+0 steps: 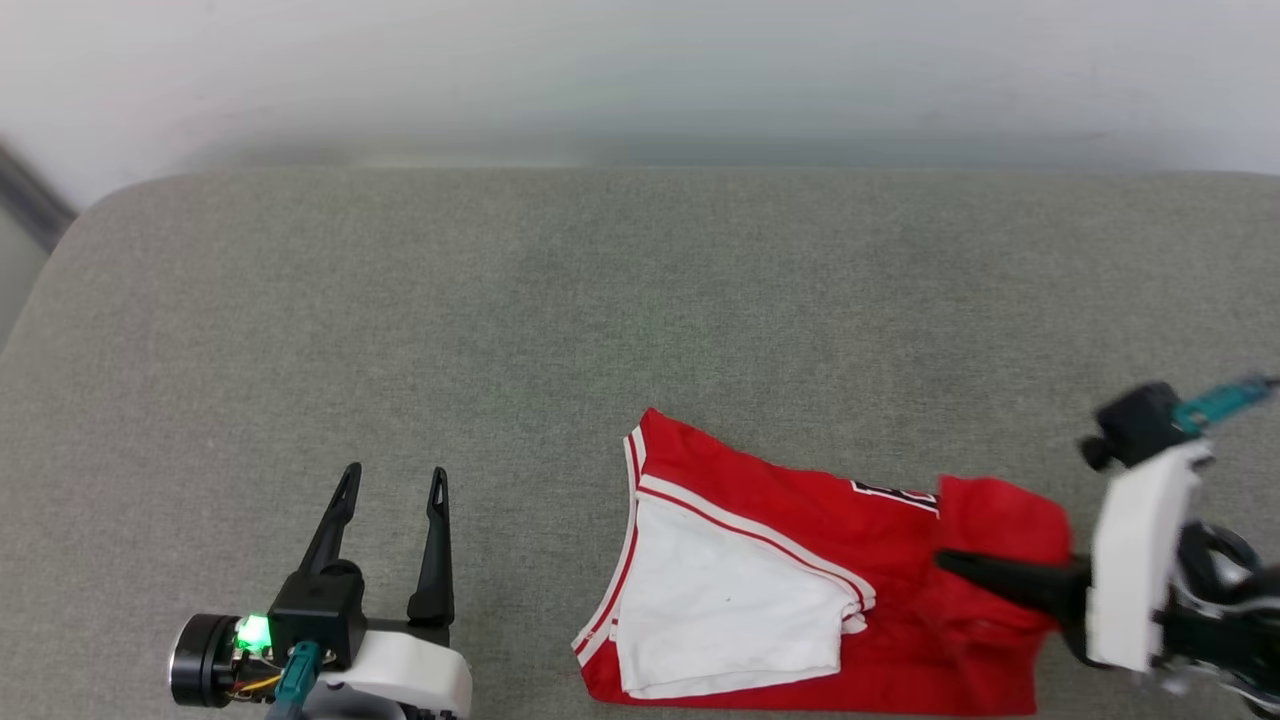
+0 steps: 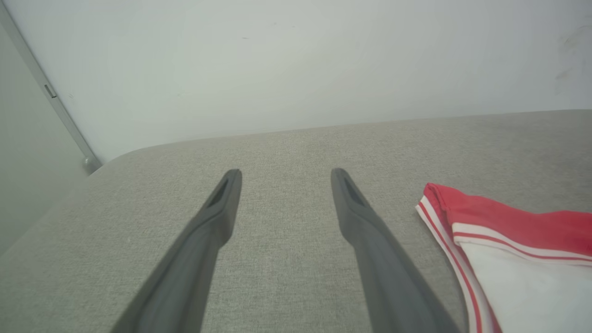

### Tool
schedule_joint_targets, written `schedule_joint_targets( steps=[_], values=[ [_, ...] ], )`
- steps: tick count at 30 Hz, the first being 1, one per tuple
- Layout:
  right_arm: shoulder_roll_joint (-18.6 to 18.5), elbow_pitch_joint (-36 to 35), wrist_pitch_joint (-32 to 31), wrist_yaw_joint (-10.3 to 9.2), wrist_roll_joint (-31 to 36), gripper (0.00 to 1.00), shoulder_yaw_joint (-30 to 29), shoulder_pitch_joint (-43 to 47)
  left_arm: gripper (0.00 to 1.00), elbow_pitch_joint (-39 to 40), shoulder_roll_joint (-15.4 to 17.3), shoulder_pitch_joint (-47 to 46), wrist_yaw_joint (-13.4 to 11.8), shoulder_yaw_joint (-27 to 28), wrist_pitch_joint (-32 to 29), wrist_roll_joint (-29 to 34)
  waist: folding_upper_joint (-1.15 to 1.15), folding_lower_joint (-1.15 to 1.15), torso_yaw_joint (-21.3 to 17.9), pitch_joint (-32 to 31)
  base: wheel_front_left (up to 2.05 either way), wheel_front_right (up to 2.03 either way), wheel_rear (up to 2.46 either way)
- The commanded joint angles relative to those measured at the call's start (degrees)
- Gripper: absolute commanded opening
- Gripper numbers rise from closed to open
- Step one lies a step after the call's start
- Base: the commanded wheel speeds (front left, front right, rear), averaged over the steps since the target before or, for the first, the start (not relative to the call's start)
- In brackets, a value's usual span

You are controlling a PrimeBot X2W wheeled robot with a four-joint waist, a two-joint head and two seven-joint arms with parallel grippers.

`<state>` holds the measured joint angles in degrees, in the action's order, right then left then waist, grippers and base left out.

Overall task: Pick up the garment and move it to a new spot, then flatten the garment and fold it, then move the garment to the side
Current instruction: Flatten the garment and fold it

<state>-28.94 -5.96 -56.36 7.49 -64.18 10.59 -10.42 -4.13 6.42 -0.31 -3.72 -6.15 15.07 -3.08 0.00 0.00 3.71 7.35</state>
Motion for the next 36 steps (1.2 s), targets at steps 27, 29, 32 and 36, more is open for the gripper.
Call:
schedule_joint_targets(
  steps=[27, 29, 32, 36],
  values=[
    [10.96, 20.09, 11.23, -0.01, 17.39, 0.65, 23.36, -19.28, 1.00, -0.56, -2.78, -4.83, 1.64, 1.08, 0.13, 1.26, 0.00, 0.00, 2.52, 6.41, 0.00, 0.00, 0.00],
    [10.21, 18.36, 13.55, -0.01, 16.41, 1.00, 23.74, -19.56, 1.00, -0.66, -2.78, -4.33, 1.75, 1.29, 0.13, 1.44, 0.00, 0.00, 2.01, 5.50, 0.00, 0.00, 0.00],
    [7.76, 14.68, 18.24, -0.01, 15.83, 1.00, 22.86, -19.18, 1.00, -0.79, -2.76, -3.30, 1.90, 1.69, 0.13, 1.62, 0.00, 0.00, 1.18, 4.00, 0.00, 0.00, 0.00],
    [4.78, 10.23, 27.05, -0.01, 18.46, 1.00, 18.46, -17.92, 1.00, -0.47, -2.71, -2.20, 1.99, 2.18, 0.13, 1.77, 0.00, 0.00, -0.04, 2.36, 0.00, 0.00, 0.00]
  ],
)
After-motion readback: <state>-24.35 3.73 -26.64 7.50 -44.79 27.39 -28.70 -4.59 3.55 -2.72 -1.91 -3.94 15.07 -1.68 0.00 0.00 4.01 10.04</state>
